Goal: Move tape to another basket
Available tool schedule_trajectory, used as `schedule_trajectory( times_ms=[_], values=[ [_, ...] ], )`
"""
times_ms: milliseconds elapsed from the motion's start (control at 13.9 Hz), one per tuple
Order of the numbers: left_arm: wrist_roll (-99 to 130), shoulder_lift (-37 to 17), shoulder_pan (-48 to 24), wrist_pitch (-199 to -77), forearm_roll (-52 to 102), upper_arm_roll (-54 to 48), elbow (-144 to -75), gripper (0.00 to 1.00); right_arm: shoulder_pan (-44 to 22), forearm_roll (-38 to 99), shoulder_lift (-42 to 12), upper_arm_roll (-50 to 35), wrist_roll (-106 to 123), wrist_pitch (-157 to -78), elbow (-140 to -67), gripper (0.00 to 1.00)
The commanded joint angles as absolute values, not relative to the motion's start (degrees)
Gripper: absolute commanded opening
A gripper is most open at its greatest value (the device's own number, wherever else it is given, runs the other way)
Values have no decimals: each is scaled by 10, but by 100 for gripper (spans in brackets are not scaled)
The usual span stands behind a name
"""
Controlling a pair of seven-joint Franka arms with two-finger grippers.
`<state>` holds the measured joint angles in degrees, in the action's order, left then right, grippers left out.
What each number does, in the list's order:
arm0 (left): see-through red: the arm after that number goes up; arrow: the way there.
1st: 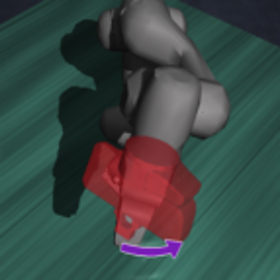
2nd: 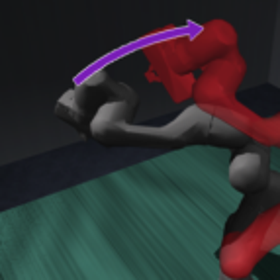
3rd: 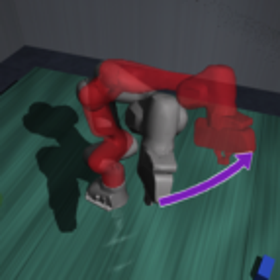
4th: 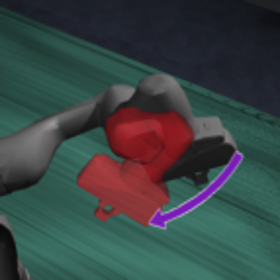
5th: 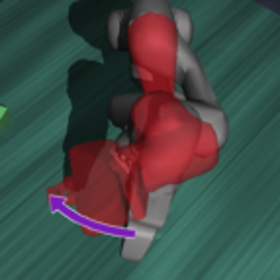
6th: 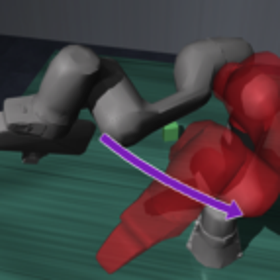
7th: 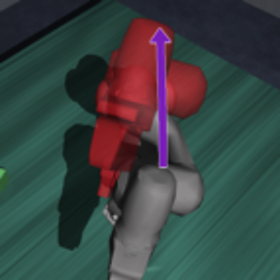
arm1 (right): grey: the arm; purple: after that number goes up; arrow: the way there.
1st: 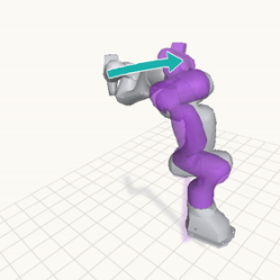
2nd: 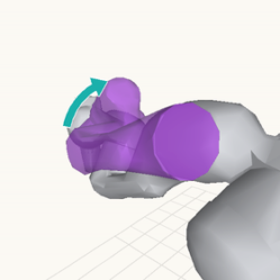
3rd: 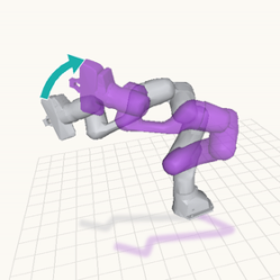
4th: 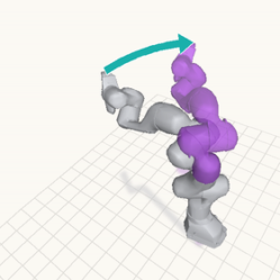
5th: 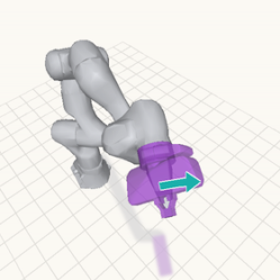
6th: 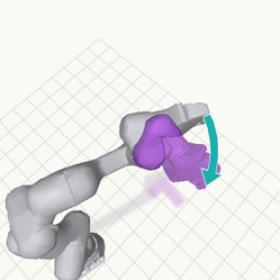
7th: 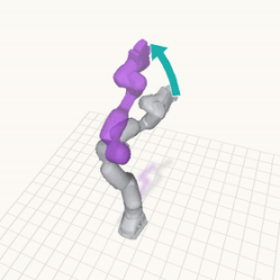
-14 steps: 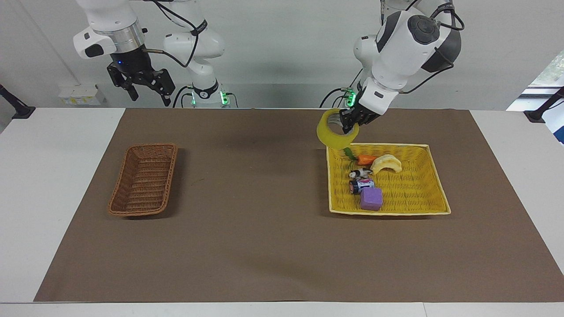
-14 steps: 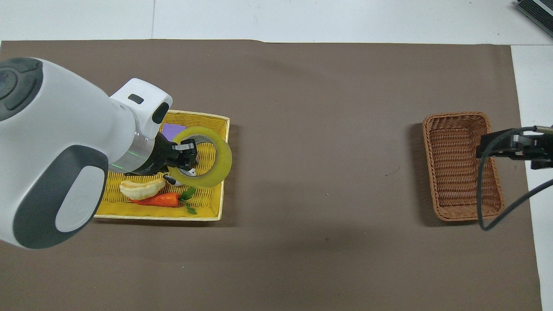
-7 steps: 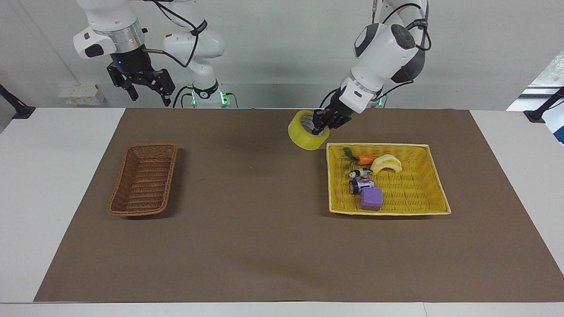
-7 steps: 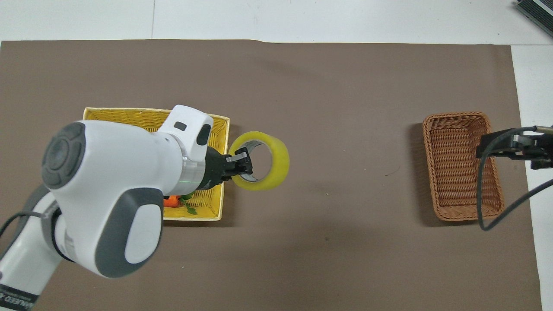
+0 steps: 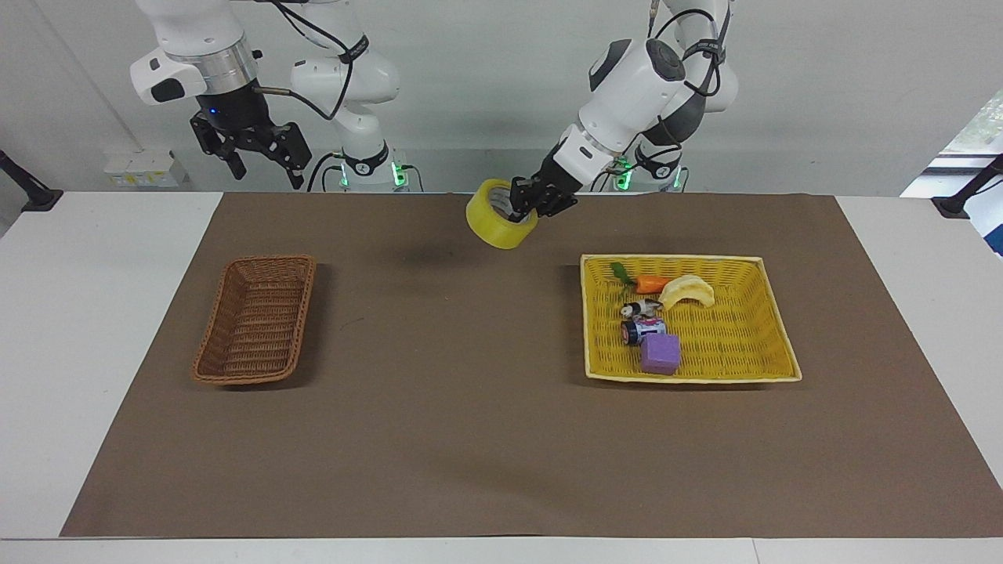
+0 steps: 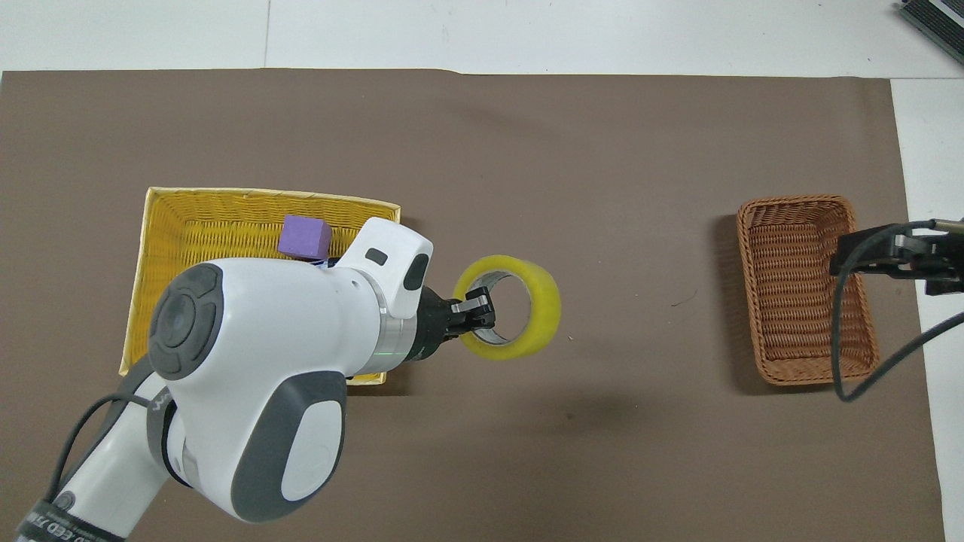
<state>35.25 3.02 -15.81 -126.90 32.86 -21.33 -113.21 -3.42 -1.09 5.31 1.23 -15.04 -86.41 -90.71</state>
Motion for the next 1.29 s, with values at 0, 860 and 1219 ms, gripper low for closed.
schedule_trajectory(
  times_ms=[0, 860, 1219],
  values=[
    [356, 47, -164, -1269, 342, -203, -1141, 0, -27, -3, 61, 11, -134, -865, -914, 100],
    [358, 47, -163, -1266, 342, -202, -1141, 0, -27, -3, 61, 11, -134, -865, -914, 100],
    [363, 47, -164, -1266, 341, -202, -1141, 0, -35, 116, 64, 4, -138, -876, -920, 100]
  ],
)
